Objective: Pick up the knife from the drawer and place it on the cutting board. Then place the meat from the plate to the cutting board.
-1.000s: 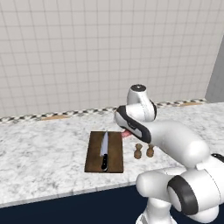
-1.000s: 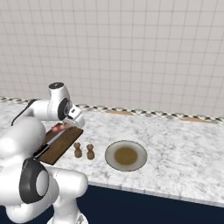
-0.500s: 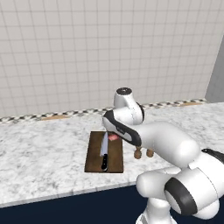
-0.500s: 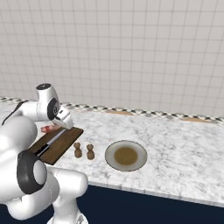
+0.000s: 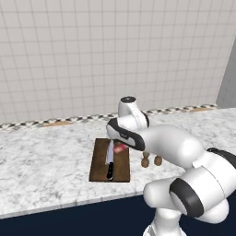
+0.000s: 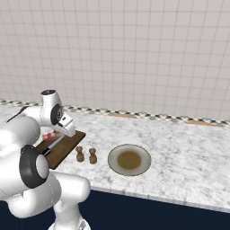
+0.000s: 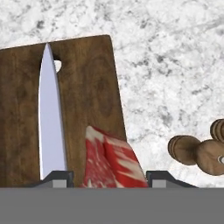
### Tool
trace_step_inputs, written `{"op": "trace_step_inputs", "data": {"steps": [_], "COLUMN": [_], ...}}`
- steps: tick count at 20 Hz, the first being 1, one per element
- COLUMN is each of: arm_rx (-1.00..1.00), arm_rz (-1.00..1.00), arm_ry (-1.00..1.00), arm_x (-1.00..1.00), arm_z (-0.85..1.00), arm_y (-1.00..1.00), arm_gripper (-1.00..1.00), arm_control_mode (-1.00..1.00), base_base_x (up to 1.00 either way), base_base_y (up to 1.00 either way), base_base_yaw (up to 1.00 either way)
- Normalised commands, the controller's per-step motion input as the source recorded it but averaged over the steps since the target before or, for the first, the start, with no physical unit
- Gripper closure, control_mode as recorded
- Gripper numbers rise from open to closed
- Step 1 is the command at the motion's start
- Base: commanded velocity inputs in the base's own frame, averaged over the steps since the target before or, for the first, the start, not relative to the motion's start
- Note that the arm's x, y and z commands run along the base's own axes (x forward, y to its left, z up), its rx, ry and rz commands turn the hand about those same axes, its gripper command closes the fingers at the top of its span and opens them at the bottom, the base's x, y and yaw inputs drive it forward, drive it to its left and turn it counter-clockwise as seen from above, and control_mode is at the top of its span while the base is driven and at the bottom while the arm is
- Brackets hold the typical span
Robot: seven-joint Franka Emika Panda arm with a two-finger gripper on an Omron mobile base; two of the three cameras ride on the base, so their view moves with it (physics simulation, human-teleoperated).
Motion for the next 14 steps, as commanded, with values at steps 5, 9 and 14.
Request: {"op": "trace_step_inputs", "data": {"steps": [5, 9, 14], "arm_rx": [0.0, 0.0, 0.0], "arm_rz": [0.0, 0.0, 0.0], "arm_ry": [0.07, 0.05, 0.04], "arm_x": [0.02, 0.03, 0.02], "arm_z": [-0.16, -0.21, -0.26], "arm_y": [0.02, 0.09, 0.09], "arm_gripper": [1.0, 1.0, 1.0], "arm_control_mode": [-1.0, -1.0, -1.0], "base_base_x": [0.0, 0.0, 0.0], "base_base_y": [0.0, 0.0, 0.0], "base_base_yaw": [0.0, 0.0, 0.0]}}
